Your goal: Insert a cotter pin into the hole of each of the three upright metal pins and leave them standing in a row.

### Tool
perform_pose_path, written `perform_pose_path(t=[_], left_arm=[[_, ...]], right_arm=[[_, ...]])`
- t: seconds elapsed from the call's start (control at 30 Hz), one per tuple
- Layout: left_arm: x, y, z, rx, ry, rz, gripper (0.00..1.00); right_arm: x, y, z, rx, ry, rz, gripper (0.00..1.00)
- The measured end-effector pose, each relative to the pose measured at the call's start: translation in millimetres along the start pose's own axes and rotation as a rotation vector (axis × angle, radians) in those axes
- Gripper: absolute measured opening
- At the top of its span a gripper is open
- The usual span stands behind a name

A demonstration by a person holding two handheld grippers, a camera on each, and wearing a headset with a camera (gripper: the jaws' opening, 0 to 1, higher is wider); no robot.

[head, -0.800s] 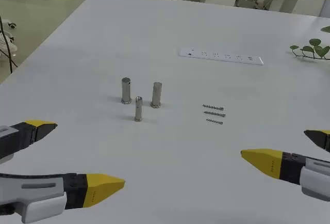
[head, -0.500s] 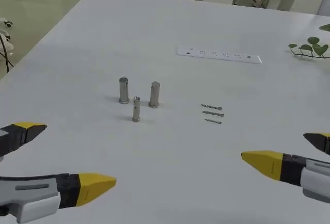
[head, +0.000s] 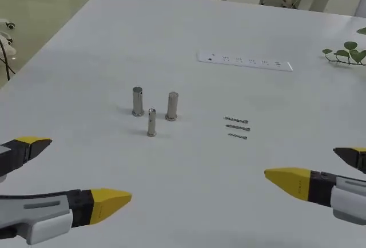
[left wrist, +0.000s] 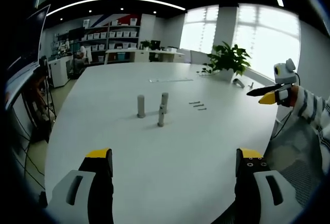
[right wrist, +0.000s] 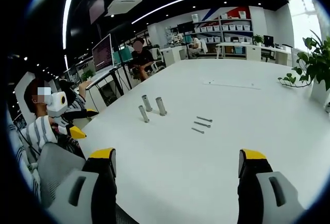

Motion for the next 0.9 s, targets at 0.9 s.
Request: perform_pose_path(t=[0.9], left_arm=[[7.6, -7.3, -11.7, -0.050, 0.001, -0.021, 0.99]], right_arm=[[-4.4, 4.9, -7.8, -0.032, 0.017, 0.024, 0.97]])
Point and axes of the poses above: the centre of the closed fingertips' face, and the gripper's own axes: z roughly backward along the fingers, x roughly to its right, y roughly out of its top, the point moved 4 cm from there along z, roughly backward along the fingers, and after that the axes turned 11 degrees about -z, right-handed, at the moved point
